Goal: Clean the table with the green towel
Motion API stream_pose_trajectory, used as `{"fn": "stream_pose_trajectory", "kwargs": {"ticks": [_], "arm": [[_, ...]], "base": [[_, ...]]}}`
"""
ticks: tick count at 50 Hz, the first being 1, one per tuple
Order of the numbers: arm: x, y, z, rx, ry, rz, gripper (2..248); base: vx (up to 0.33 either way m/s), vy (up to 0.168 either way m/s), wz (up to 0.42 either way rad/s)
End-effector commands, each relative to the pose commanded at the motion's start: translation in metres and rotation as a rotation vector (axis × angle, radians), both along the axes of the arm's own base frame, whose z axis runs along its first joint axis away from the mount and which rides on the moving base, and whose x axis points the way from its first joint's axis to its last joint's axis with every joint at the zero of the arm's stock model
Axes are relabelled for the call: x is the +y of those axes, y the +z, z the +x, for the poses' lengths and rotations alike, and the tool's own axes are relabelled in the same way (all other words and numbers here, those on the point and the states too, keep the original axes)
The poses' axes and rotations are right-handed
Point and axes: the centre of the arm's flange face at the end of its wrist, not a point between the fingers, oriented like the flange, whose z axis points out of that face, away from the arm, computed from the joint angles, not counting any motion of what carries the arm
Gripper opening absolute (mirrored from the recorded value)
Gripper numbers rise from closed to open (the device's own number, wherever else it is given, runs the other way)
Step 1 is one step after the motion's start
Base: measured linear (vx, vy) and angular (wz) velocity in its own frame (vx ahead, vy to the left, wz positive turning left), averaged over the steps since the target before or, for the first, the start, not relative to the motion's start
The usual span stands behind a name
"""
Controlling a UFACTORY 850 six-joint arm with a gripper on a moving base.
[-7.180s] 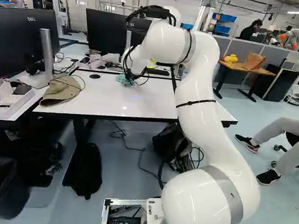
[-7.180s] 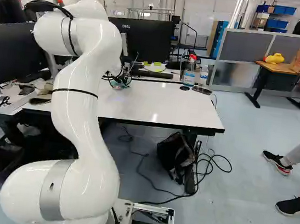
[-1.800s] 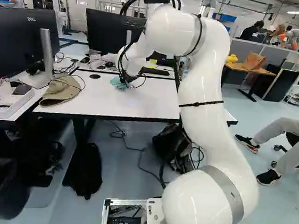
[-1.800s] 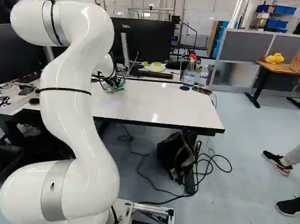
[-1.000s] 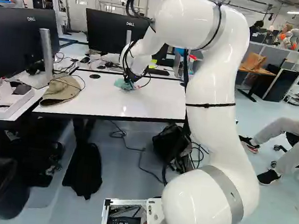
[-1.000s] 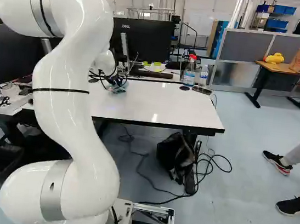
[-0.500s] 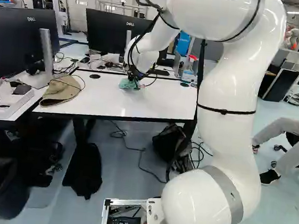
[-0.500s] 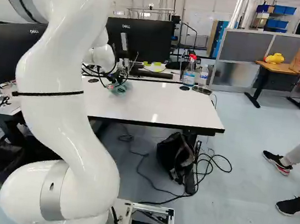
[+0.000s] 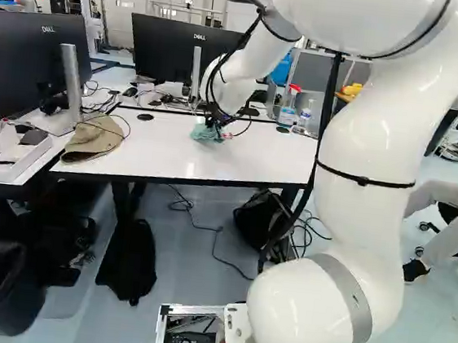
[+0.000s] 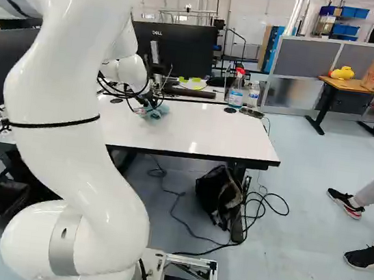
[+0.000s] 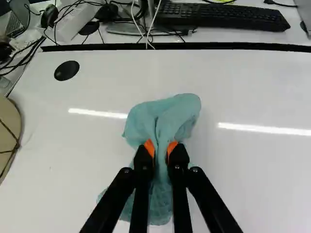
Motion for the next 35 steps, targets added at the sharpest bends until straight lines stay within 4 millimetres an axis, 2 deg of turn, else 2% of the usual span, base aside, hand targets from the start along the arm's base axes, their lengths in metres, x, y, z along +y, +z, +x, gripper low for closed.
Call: {"fn": "stream_pose_trajectory", "kwargs": {"ticks": [22,35], "arm": [[-0.032,0.001,-0.032,0.014,-0.046,-0.003,47],[-0.033,0.001,-0.033,0.014,-0.048,-0.003,47]], "base": [[0.0,0.0,0.0],[0.0,0.0,0.0]]}}
